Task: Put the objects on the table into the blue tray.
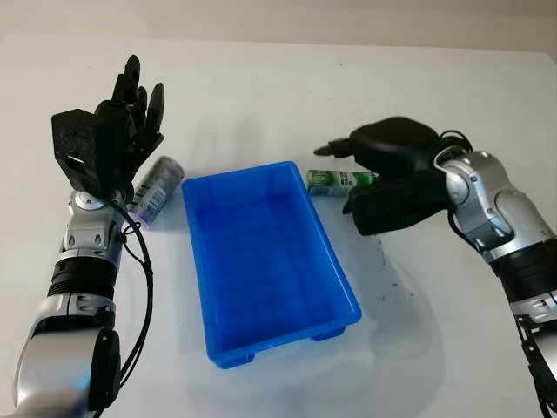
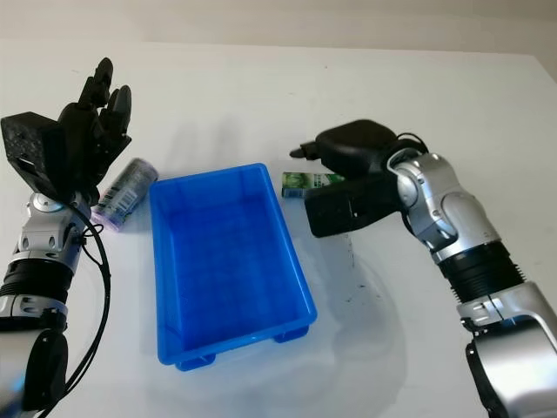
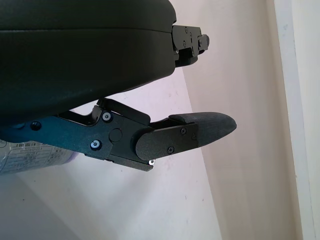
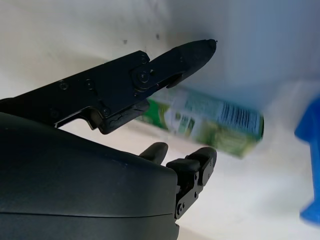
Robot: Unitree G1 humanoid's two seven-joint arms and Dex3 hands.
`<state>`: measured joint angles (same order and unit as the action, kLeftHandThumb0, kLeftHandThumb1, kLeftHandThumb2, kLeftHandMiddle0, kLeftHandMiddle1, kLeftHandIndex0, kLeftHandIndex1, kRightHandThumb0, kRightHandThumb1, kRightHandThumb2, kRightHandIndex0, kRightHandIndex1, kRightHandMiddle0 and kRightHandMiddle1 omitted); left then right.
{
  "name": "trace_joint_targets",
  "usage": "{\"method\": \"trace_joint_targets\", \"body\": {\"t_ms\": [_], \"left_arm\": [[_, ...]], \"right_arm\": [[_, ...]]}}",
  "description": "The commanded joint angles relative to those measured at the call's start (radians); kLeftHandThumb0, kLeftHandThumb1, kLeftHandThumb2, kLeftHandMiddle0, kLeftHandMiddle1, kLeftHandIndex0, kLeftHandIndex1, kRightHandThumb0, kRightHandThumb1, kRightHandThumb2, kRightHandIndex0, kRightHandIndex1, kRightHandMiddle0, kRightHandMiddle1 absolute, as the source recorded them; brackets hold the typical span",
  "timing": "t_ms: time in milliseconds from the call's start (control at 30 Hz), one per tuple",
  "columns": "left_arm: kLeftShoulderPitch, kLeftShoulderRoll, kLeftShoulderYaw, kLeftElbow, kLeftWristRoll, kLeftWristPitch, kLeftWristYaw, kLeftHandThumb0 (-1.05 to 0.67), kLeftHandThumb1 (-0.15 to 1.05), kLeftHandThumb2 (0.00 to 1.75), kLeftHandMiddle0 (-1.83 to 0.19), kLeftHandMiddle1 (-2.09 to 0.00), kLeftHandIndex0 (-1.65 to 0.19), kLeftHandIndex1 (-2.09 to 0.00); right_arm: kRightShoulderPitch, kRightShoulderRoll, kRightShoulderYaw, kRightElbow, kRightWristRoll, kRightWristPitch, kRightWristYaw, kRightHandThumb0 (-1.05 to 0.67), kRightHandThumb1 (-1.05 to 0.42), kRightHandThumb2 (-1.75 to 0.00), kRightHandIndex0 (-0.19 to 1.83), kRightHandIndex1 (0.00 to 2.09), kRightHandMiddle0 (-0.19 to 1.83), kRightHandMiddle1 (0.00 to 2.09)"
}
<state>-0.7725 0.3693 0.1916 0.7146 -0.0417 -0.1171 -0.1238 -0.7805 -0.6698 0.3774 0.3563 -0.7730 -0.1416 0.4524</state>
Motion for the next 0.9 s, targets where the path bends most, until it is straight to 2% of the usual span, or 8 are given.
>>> {"method": "trace_joint_targets", "body": {"t_ms": [0, 33, 133, 167, 300, 433, 667, 867], "left_arm": [[-0.013, 0.009, -0.002, -0.006, 0.002, 0.000, 0.004, -0.62, 1.05, 0.57, 0.06, -0.06, 0.07, -0.06], [-0.013, 0.009, -0.003, -0.006, 0.003, 0.001, 0.006, -0.63, 1.05, 0.57, 0.05, -0.06, 0.06, -0.06], [-0.014, 0.011, -0.005, -0.002, 0.007, -0.001, 0.004, -0.64, 1.05, 0.56, 0.05, -0.06, 0.05, -0.06], [-0.014, 0.012, -0.006, -0.002, 0.009, 0.000, 0.004, -0.65, 1.05, 0.56, 0.05, -0.06, 0.05, -0.06], [-0.014, 0.014, -0.004, -0.001, 0.008, -0.001, -0.003, -0.65, 1.05, 0.56, 0.05, -0.05, 0.05, -0.06], [-0.012, 0.017, -0.003, 0.000, 0.005, -0.003, -0.013, -0.63, 1.05, 0.57, 0.07, -0.05, 0.07, -0.05], [-0.015, 0.015, -0.009, -0.007, 0.020, 0.011, 0.006, -0.66, 1.05, 0.56, 0.04, -0.06, 0.03, -0.07], [-0.016, 0.015, -0.012, -0.004, 0.025, 0.009, 0.011, -0.66, 1.05, 0.55, 0.03, -0.06, 0.02, -0.07]], "right_arm": [[0.013, -0.014, 0.006, -0.001, -0.012, -0.017, -0.021, -0.63, -0.89, -0.05, 0.01, 0.80, 0.26, 0.17], [0.018, -0.017, 0.007, 0.008, -0.014, -0.038, -0.042, -0.62, -0.89, -0.05, -0.04, 1.01, 0.31, 0.19], [0.027, -0.031, 0.029, 0.056, -0.061, -0.118, -0.154, -0.55, -0.94, -0.06, -0.17, 1.58, 0.01, 1.16], [0.025, -0.033, 0.039, 0.074, -0.083, -0.133, -0.186, -0.52, -0.96, -0.06, -0.18, 1.66, -0.02, 1.28], [0.002, -0.035, 0.079, 0.169, -0.161, -0.191, -0.328, -0.36, -1.04, -0.08, -0.10, 1.89, 0.00, 1.53], [-0.031, -0.036, 0.118, 0.238, -0.234, -0.217, -0.448, -0.39, -1.05, -0.17, -0.01, 2.07, 0.03, 1.81], [-0.071, -0.045, 0.162, 0.288, -0.320, -0.234, -0.590, -0.47, -1.05, -0.28, 0.83, 2.09, 0.34, 2.08], [-0.109, -0.043, 0.137, 0.350, -0.254, -0.310, -0.612, -0.42, -1.05, -0.26, 0.85, 2.09, 0.39, 2.09]]}}
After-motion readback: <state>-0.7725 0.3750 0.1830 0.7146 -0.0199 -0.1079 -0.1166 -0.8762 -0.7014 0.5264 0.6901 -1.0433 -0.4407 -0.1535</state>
